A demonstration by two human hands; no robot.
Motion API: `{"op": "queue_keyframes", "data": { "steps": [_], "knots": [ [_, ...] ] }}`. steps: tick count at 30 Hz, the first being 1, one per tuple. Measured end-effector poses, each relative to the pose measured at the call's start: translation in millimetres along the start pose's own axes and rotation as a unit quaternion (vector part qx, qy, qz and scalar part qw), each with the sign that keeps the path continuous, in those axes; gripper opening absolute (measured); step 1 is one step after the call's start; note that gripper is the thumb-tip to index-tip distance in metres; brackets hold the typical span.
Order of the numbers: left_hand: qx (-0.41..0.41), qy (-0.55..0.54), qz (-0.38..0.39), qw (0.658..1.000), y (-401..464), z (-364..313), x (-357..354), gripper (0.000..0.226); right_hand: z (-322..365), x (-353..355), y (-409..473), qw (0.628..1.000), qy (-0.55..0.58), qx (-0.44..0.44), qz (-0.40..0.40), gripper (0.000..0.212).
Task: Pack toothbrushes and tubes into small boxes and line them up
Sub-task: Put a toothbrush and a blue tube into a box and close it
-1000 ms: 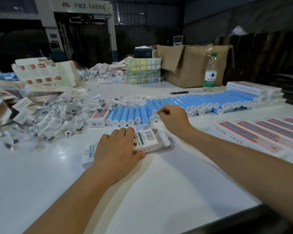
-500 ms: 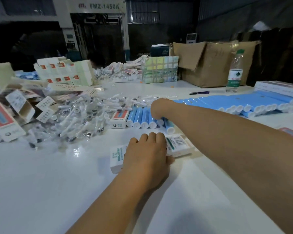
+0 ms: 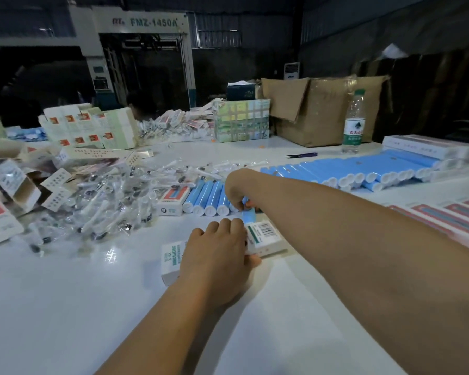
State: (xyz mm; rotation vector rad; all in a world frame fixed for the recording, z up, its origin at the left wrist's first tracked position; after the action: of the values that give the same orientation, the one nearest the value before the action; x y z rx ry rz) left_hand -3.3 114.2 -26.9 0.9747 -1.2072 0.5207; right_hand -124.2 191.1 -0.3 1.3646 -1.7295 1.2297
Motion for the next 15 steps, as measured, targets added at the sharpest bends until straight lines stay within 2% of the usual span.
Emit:
{"op": "queue_keyframes", "data": {
  "steps": [3,4,5,6,8,9,11,15],
  "knots": [
    [0.009,-0.005,-0.001,1.000,-4,-1,2,0.041,-7,-14,-8,0.991,0.131,-0.027,-0.011,0.029],
    [0.008,-0.009,-0.008,1.000,-5,-1,4,0.040,-12,-14,-12,0.981,0.192,-0.028,-0.030,0.023],
    [0.005,-0.010,-0.018,1.000,-6,-1,7,0.039,-20,-13,-16,0.955,0.289,-0.037,-0.058,0.012],
    [0.002,-0.011,-0.025,1.000,-6,-1,9,0.040,-31,-9,-24,0.913,0.392,-0.039,-0.109,0.009],
    [0.005,-0.016,-0.027,0.999,-5,2,11,0.043,-59,-1,-42,0.826,0.525,-0.064,-0.193,0.059],
    [0.009,-0.017,-0.023,1.000,-5,4,10,0.044,-71,0,-51,0.801,0.552,-0.069,-0.224,0.074],
    [0.012,-0.013,-0.019,1.000,-5,4,9,0.046,-96,-2,-73,0.737,0.605,-0.073,-0.293,0.080],
    [0.024,-0.017,-0.036,0.999,-3,1,10,0.048,-144,-38,-125,0.536,0.714,-0.074,-0.445,0.073]
  ]
}}
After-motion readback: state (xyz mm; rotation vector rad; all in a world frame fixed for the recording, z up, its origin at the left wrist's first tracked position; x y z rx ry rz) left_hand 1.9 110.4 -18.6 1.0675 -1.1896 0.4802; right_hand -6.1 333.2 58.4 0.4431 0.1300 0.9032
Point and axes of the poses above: each hand's wrist, its own y-axis towards the middle knuckle, its own x-axis out of the back of the hand, z = x × y, the point moved 7 cm from there along y, towards the middle knuckle, and after that the axes turned 4 degrees about x, right-handed, at the moved point
